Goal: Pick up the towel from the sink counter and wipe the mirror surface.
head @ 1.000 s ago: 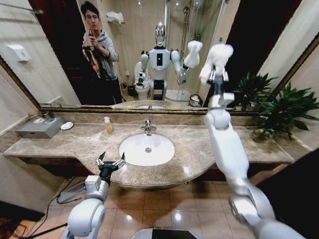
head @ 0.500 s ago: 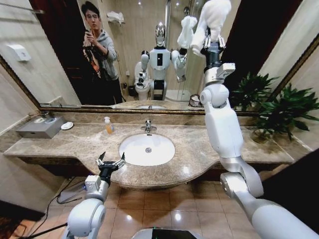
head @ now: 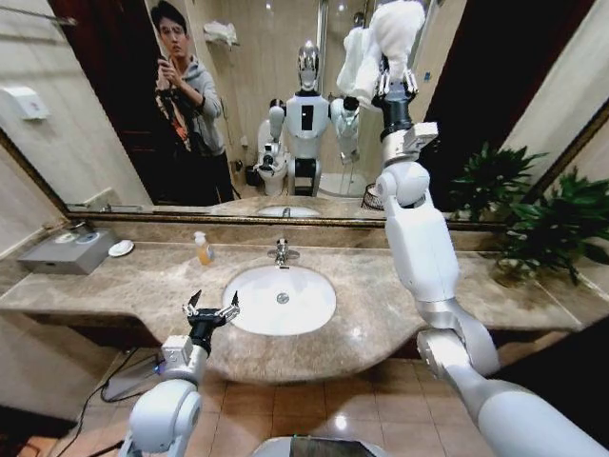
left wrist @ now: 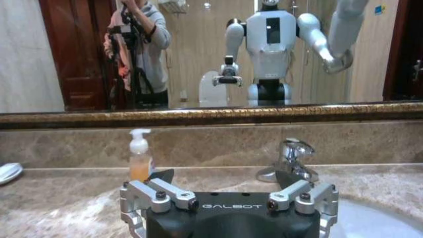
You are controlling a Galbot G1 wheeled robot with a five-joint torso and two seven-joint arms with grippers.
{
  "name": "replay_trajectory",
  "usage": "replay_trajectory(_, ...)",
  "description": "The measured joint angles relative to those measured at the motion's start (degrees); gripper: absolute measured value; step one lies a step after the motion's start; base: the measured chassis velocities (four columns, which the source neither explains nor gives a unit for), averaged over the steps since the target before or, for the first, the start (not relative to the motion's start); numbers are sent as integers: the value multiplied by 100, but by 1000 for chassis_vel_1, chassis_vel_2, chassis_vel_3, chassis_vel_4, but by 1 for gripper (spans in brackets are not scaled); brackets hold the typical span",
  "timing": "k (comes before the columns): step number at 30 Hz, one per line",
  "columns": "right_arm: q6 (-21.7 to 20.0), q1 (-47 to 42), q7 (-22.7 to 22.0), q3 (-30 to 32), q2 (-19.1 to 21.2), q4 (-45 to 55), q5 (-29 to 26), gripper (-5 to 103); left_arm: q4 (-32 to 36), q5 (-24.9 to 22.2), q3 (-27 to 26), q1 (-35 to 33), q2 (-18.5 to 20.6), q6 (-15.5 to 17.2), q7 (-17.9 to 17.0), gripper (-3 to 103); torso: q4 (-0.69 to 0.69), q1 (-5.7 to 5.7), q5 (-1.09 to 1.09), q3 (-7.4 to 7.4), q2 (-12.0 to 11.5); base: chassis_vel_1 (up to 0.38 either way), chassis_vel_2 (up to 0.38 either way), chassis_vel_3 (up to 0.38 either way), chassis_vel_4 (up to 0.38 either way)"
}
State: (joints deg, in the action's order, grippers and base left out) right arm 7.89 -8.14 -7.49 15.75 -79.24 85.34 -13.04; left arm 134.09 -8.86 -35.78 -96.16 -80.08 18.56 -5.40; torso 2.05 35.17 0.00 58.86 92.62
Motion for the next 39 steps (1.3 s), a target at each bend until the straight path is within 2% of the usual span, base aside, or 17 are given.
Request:
replay_trajectory(5, 101, 167, -14, 223, -11, -235, 118, 18, 0, 0, 0, 0, 0, 0, 0, 100, -3, -4, 0, -2, 0, -50, 50, 27, -11)
replay_trajectory(7, 161, 258, -27, 332, 1, -426, 150, 18, 0, 0, 0, -4, 0, 0, 0, 100, 3, -12, 0, -4, 3, 0, 0, 0, 0)
replay_trajectory(10, 216, 301, -29, 379, 3, -586, 191, 18, 0, 0, 0, -4, 0, 0, 0, 100, 1, -16, 0, -6, 5, 63, -24, -32, 43)
replay_trajectory(21, 477, 758, 61, 421, -580, -1616, 420, 18, 0, 0, 0, -2, 0, 0, 0, 100, 3, -7, -1, -2, 3, 5, -3, -4, 4)
replay_trajectory(28, 584, 854, 118, 226, -834, -1896, 691, 18, 0, 0, 0, -2, 0, 0, 0, 100, 0, -9, -1, -3, 4, 0, 0, 0, 0)
replay_trajectory(39, 823, 862, 425, -235, -1300, -2295, 1156, 18, 0, 0, 0, -2, 0, 0, 0, 100, 5, -10, -3, -3, 4, 0, 0, 0, 0)
